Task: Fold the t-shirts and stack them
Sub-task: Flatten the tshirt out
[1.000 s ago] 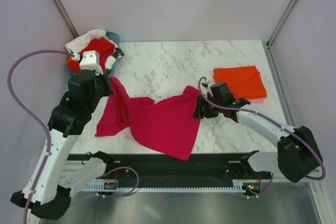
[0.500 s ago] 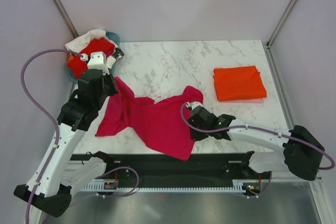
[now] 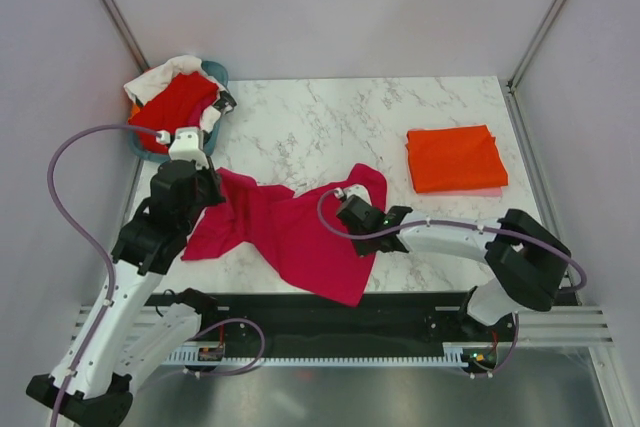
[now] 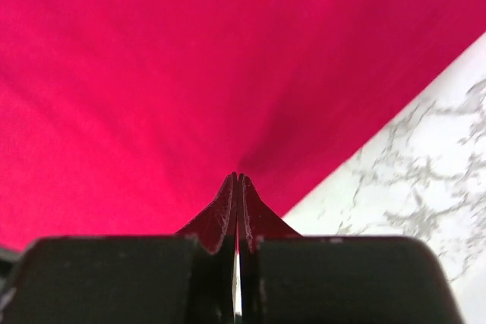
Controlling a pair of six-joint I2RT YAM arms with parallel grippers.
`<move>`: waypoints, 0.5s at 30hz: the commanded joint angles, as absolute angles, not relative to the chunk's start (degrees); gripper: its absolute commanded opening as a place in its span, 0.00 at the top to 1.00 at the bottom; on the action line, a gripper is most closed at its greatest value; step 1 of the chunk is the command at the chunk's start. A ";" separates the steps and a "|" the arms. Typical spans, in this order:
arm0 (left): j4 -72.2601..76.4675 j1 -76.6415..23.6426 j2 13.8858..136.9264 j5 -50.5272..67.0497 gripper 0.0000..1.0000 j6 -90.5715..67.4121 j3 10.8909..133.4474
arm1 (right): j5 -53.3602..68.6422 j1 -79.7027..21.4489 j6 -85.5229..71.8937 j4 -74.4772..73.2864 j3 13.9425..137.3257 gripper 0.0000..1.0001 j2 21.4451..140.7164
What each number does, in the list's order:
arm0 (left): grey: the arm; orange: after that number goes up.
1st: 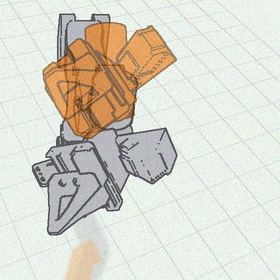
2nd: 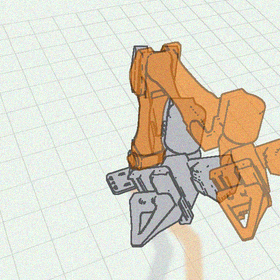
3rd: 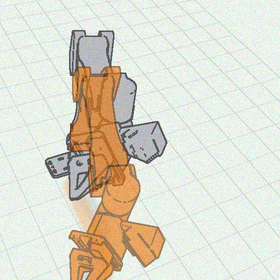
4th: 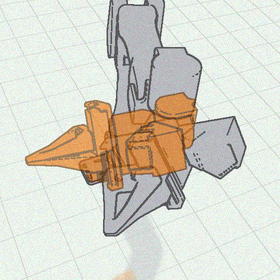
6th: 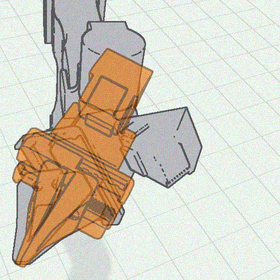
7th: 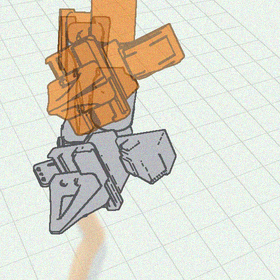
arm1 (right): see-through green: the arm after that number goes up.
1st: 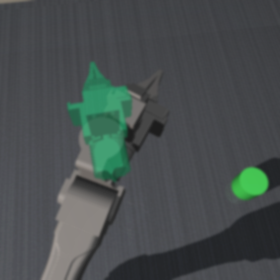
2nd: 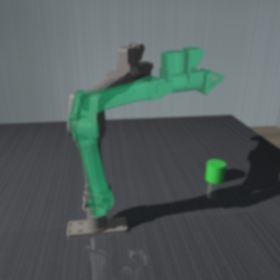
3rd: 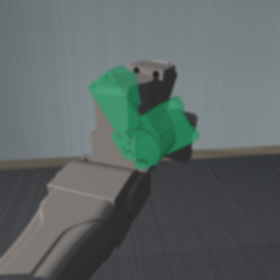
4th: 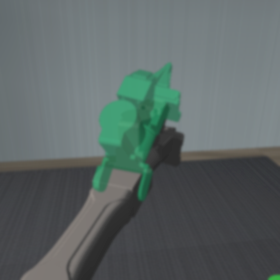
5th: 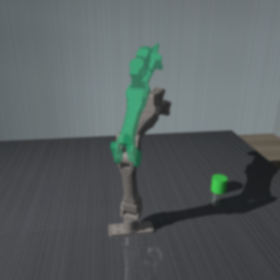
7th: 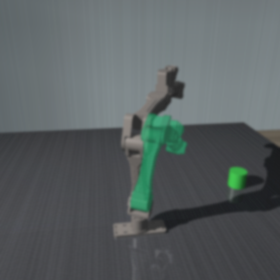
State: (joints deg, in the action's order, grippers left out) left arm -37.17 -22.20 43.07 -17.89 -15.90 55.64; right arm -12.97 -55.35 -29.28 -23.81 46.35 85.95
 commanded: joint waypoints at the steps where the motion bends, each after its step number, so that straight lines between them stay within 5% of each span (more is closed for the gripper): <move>1: -34.45 -21.88 39.82 -20.13 0.98 -15.82 54.59 | -18.19 -53.44 -26.20 -22.59 51.23 1.00 91.29; 11: -33.40 -21.80 36.04 -21.45 0.98 -16.52 51.24 | -6.51 -33.60 -22.76 -18.89 67.64 1.00 111.96; 15: -32.78 -21.88 35.33 -20.66 0.98 -16.79 50.19 | -4.31 -32.78 -21.89 -22.15 74.27 1.00 114.88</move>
